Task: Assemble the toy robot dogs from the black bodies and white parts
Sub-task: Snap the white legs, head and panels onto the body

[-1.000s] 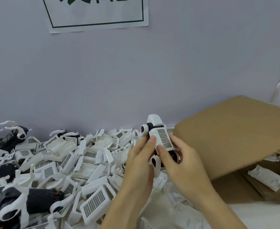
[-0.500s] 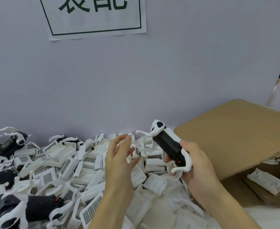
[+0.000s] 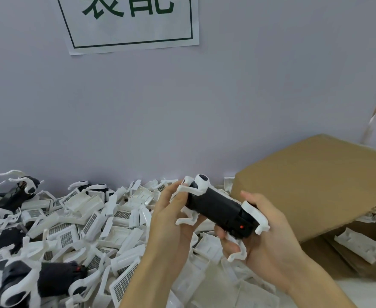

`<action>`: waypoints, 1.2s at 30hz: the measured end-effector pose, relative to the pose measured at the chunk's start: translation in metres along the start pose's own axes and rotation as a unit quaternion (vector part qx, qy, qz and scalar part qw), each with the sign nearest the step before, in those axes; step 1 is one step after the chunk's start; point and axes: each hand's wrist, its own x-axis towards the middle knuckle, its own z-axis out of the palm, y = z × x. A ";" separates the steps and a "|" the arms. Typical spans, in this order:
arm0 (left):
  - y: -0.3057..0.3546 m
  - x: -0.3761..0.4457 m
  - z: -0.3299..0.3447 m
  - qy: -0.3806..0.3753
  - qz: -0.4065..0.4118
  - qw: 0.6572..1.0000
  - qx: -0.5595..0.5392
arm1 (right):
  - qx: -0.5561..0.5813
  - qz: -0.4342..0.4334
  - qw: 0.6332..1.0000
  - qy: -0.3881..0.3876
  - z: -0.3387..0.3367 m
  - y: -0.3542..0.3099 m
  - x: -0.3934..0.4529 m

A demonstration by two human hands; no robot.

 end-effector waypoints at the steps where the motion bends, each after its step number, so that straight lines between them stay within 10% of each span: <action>1: 0.001 0.000 -0.001 -0.005 -0.008 1.000 -0.004 | -0.024 -0.014 1.000 0.000 0.000 -0.002 0.000; 9: 0.009 0.003 -0.009 -0.022 -0.052 0.998 0.025 | -0.417 -0.151 0.895 0.038 -0.017 -0.018 -0.007; 17: 0.007 0.006 -0.011 0.023 -0.033 0.992 0.123 | -0.509 -0.175 0.842 0.036 -0.013 -0.012 -0.006; 26: 0.008 0.011 -0.018 0.064 -0.038 0.987 0.145 | -0.732 -0.228 0.632 0.112 -0.007 0.004 0.000; 29: 0.009 0.013 -0.023 0.052 -0.042 0.983 0.170 | -0.701 -0.217 0.672 0.103 -0.007 0.010 -0.002; 36: 0.013 0.021 -0.027 0.067 -0.027 0.986 0.151 | -0.274 -0.134 0.928 0.212 -0.011 -0.033 -0.013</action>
